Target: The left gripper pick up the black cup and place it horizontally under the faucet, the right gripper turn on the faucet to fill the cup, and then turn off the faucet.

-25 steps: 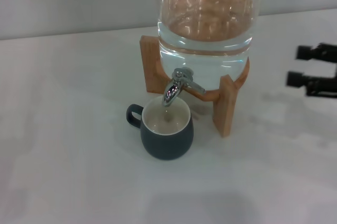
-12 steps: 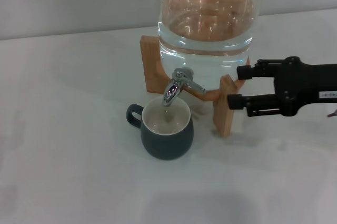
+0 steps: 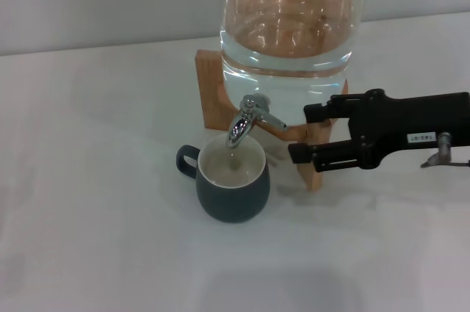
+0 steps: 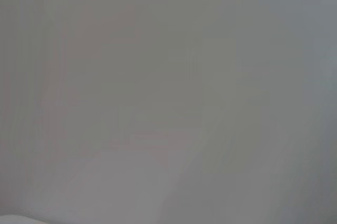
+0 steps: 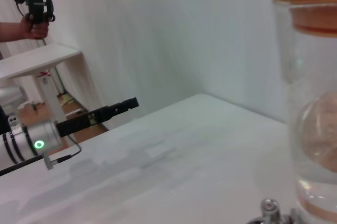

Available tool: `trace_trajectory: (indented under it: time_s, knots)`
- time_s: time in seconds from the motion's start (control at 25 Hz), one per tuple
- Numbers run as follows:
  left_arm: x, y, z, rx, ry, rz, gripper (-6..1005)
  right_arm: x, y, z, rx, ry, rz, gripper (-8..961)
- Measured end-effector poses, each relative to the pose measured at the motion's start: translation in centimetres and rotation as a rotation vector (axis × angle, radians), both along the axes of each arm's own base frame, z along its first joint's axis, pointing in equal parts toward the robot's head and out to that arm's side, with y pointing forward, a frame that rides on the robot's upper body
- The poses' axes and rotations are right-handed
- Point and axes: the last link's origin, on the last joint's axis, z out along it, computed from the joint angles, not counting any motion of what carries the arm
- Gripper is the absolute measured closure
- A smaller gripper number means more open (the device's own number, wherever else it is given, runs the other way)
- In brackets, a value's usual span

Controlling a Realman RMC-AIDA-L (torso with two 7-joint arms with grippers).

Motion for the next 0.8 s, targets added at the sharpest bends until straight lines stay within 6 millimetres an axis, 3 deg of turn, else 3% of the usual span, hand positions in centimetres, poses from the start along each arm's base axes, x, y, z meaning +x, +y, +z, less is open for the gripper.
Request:
trace_trajectory:
  time_s: [0.8]
  knots:
    - [0.1,0.0,-0.3,-0.004,-0.003,-0.002,371,-1.7,0.4,-2.2,-0.062,-0.02,0.037,158]
